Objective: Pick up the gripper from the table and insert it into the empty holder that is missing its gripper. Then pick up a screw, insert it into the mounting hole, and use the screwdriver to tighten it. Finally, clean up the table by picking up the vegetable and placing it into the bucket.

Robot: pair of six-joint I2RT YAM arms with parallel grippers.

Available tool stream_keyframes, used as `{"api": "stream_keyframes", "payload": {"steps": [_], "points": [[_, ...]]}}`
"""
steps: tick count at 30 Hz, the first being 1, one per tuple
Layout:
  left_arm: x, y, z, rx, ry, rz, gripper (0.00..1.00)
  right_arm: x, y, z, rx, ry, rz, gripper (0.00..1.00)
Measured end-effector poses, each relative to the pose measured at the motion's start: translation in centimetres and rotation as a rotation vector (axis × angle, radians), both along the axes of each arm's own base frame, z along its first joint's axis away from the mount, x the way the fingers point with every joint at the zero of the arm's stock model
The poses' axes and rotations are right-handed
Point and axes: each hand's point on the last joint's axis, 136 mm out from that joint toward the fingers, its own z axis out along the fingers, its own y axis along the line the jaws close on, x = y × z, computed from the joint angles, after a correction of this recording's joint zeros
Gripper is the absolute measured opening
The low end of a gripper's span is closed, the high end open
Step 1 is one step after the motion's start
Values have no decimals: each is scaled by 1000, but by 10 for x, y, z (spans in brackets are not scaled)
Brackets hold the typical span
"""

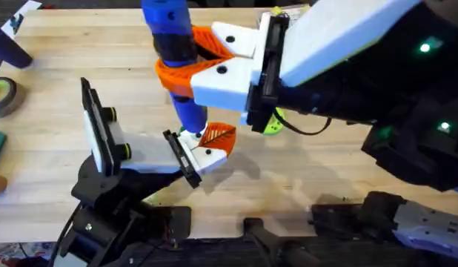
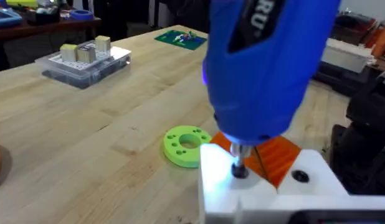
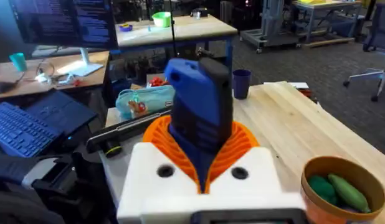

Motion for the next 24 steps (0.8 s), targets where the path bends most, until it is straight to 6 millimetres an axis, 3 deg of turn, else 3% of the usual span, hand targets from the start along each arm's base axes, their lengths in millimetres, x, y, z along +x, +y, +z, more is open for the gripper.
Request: {"api": "stream_keyframes", "payload": {"steps": [24], "points": [[0,0,0,-2,3,0,14,0,0,-5,-19,14,0,26]]}}
